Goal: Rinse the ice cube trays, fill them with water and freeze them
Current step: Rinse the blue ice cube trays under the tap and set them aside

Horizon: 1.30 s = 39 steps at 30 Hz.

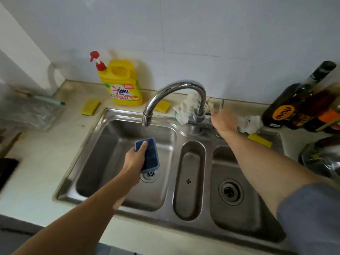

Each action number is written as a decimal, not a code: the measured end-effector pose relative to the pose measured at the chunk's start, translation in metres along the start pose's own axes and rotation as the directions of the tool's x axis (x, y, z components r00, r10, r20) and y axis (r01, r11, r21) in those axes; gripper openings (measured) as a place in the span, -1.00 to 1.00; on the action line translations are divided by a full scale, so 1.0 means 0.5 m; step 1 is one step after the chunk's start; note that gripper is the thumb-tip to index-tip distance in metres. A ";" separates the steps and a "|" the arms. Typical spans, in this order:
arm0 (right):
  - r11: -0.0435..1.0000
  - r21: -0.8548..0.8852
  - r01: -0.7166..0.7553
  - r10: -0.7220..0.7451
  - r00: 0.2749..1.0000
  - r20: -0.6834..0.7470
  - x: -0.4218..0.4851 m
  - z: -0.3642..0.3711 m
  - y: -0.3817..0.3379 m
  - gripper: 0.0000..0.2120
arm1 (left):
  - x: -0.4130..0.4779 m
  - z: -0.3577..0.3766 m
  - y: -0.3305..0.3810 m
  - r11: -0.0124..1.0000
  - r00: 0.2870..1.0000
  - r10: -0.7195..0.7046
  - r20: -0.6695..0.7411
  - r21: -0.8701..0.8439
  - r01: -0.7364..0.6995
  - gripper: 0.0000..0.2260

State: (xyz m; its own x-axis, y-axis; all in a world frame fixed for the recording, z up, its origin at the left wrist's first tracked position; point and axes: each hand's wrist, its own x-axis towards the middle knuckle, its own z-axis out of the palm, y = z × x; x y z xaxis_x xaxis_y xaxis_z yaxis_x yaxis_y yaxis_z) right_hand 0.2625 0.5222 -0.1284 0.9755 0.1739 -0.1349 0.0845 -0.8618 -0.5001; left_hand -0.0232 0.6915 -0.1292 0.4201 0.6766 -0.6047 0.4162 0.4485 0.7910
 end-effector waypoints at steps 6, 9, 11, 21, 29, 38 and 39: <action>0.981 -0.177 -0.077 0.077 0.997 -0.006 0.036 0.031 0.012 -0.66 | 0.088 0.009 0.034 0.999 0.997 -0.038 0.067 0.028 0.037 -0.77; 0.957 -0.292 0.009 -0.002 1.000 0.023 0.036 0.037 0.014 -0.72 | 0.116 0.003 0.037 0.999 0.991 -0.044 0.125 -0.006 0.045 -0.82; 0.945 -0.324 0.039 -0.021 0.998 0.058 0.039 0.036 0.019 -0.70 | 0.127 0.002 0.039 0.999 0.988 -0.041 0.150 -0.010 0.043 -0.82; 0.989 0.019 -0.144 0.145 0.969 -0.197 -0.080 0.017 -0.023 -0.45 | 0.159 0.014 0.060 0.995 0.978 -0.051 0.201 0.100 0.031 -0.72; 0.943 0.332 0.023 -0.175 0.883 0.435 -0.355 0.156 -0.180 -0.40 | 0.129 0.014 0.062 0.993 0.945 -0.120 0.304 0.022 0.119 -0.61; 0.909 0.411 -0.063 -0.152 0.870 0.469 -0.375 0.177 -0.230 -0.54 | 0.146 -0.041 0.059 0.993 0.900 -0.053 0.432 0.121 0.001 -0.66; 0.883 0.462 -0.086 -0.154 0.876 0.457 -0.376 0.177 -0.239 -0.62 | 0.146 -0.039 0.063 0.992 0.887 -0.112 0.447 0.108 0.071 -0.59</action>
State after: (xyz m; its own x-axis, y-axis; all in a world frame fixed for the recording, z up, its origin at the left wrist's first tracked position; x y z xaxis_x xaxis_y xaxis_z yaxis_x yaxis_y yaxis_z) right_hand 0.0511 0.6347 -0.1187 0.7485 0.5029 -0.4323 -0.1035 -0.5553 -0.8252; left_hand 0.0047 0.7666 -0.1469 0.6867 0.2886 -0.6672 0.5299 0.4296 0.7312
